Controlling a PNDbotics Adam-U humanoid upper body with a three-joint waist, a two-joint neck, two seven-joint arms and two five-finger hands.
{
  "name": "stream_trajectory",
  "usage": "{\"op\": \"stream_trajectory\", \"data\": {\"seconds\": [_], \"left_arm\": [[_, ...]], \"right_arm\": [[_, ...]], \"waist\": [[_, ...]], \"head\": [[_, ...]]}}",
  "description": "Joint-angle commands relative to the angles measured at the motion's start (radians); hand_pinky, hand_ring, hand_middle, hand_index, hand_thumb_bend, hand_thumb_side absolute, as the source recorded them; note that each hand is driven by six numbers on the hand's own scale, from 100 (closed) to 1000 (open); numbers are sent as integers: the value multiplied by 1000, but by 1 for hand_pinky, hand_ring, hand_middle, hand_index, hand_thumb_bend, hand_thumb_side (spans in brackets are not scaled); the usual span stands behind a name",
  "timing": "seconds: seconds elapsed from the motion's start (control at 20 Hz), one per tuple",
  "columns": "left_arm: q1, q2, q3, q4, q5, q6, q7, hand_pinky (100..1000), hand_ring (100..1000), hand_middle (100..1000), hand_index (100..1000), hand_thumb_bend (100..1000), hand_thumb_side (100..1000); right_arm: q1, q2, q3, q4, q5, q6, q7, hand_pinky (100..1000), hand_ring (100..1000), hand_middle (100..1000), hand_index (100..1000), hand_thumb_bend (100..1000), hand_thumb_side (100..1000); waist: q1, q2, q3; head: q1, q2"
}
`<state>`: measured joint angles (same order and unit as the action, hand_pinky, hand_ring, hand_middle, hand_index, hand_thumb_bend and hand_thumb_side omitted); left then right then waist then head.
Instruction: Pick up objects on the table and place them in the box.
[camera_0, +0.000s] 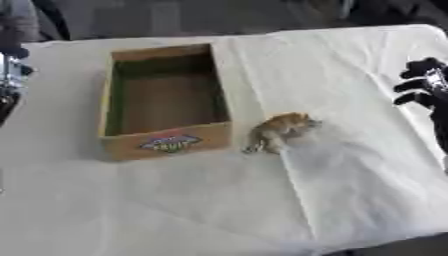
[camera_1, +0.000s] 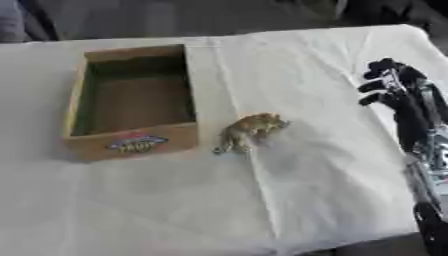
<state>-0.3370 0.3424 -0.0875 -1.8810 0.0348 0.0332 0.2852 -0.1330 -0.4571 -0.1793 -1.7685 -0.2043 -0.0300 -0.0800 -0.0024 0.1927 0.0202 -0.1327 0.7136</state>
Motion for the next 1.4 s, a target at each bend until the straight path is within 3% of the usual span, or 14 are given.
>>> {"op": "stream_trajectory", "data": {"seconds": [0.05,0.35,0.7,1.05,1.4], "left_arm": [[7,7,20,12,19,-8,11,556,618,526,606,193,426],[26,-1,26,25,27,-15,6,556,618,526,611,195,439],[35,-6,25,30,34,-19,-5,556,618,526,616,196,449],[39,-9,19,34,41,-22,-19,556,619,526,617,195,452],[41,-10,12,33,49,-21,-33,556,619,526,617,195,454]], "right_arm": [[-16,-46,0,-27,6,-4,9,478,582,596,706,100,651],[-28,-94,21,-33,30,-10,28,480,589,601,710,100,600],[-68,-229,75,-45,104,-39,89,503,626,638,739,100,424],[-159,-375,187,-23,200,-105,236,557,711,711,789,100,285],[-274,-424,303,43,333,-180,435,649,811,794,841,100,221]], "waist": [[-2,-9,0],[-5,-9,3],[-15,-12,6],[-22,-18,18],[-22,-26,32]], "head": [[6,-18],[4,-25],[-4,-27],[-19,-30],[-35,-28]]}}
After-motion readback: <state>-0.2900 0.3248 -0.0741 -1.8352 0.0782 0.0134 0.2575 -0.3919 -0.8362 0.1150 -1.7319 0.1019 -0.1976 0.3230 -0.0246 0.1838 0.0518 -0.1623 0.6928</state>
